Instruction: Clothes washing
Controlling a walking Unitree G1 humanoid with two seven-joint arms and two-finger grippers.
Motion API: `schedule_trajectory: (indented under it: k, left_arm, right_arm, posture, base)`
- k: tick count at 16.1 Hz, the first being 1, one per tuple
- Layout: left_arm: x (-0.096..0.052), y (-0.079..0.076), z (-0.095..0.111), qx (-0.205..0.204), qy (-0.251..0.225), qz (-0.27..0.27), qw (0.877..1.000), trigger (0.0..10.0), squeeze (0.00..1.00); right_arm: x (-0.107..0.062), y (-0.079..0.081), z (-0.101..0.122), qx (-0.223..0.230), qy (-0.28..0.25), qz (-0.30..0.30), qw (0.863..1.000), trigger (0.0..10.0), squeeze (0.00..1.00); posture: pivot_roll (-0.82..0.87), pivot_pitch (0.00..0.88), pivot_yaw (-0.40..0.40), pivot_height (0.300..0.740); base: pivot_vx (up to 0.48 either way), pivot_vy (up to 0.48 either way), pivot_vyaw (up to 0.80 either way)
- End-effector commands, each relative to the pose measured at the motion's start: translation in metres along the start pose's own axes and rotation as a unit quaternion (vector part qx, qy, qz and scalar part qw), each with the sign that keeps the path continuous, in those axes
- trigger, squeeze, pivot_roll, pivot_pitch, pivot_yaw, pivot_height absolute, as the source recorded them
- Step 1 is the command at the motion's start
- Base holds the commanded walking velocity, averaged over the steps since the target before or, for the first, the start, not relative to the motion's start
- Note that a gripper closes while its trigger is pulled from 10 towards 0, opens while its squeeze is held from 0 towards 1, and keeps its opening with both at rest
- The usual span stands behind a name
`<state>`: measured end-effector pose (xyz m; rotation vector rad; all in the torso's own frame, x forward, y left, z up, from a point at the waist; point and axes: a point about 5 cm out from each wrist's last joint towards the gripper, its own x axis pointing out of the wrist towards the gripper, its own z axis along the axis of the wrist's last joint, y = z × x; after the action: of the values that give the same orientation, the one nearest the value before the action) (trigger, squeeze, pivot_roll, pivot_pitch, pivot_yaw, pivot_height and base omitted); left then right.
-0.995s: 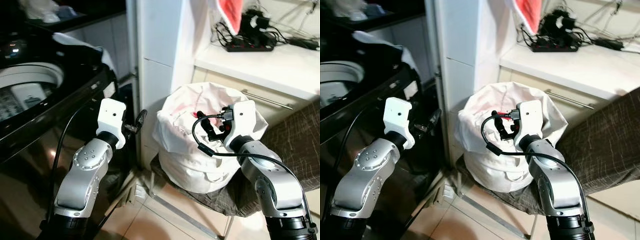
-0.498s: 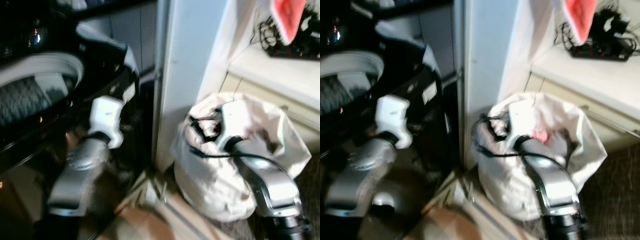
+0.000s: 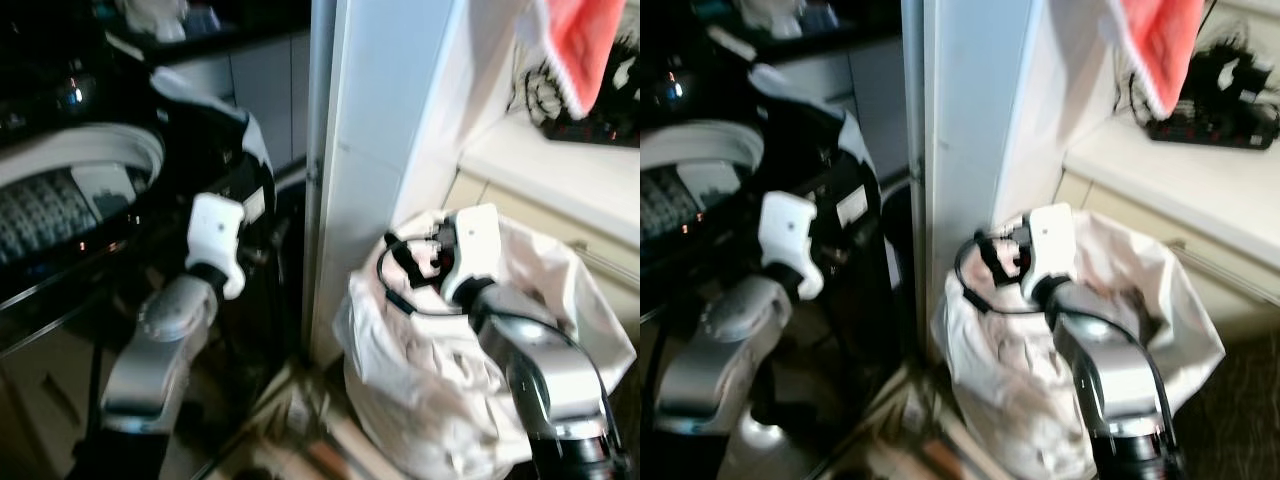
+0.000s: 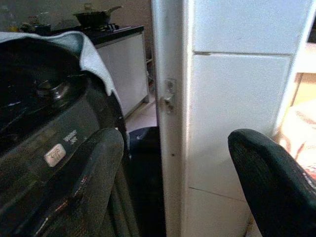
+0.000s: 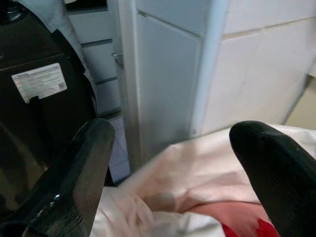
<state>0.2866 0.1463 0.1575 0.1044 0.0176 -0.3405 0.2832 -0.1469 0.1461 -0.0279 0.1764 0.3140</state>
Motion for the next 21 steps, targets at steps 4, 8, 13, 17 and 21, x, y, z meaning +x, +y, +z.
schedule_trajectory:
  k: [4, 8, 13, 17, 21]
  left_arm:
    - [0.000, -0.005, 0.003, 0.002, -0.003, -0.017, 1.000, 10.0, 0.00]
    - [0.000, -0.006, 0.002, 0.003, -0.001, -0.021, 1.000, 10.0, 0.00]
    - [-0.005, -0.015, 0.002, 0.013, 0.004, -0.127, 0.992, 10.0, 0.00]
    - [-0.022, -0.011, 0.002, 0.021, 0.018, -0.206, 0.978, 10.0, 0.00]
    - [-0.023, -0.015, 0.007, 0.022, 0.026, -0.259, 0.965, 10.0, 0.00]
  right_arm:
    - [-0.002, -0.005, -0.001, 0.004, 0.010, -0.012, 1.000, 10.0, 0.00]
    - [-0.002, -0.006, -0.004, 0.004, 0.022, -0.013, 1.000, 10.0, 0.00]
    - [-0.003, -0.013, -0.024, 0.011, 0.158, 0.030, 0.987, 10.0, 1.00]
    - [-0.008, -0.029, -0.030, 0.055, 0.238, 0.019, 0.970, 10.0, 1.00]
    - [-0.003, -0.030, -0.048, 0.072, 0.281, 0.016, 0.957, 10.0, 1.00]
  posture:
    - [0.04, 0.000, -0.023, 0.740]
    - [0.03, 0.000, -0.020, 0.740]
    - [0.03, 0.000, -0.022, 0.740]
    - [0.03, 0.000, -0.027, 0.740]
    - [0.04, 0.000, -0.022, 0.740]
  base:
    - [0.000, 0.000, 0.00]
    - [0.000, 0.000, 0.00]
    - [0.000, 0.000, 0.00]
    - [0.000, 0.000, 0.00]
    - [0.000, 0.000, 0.00]
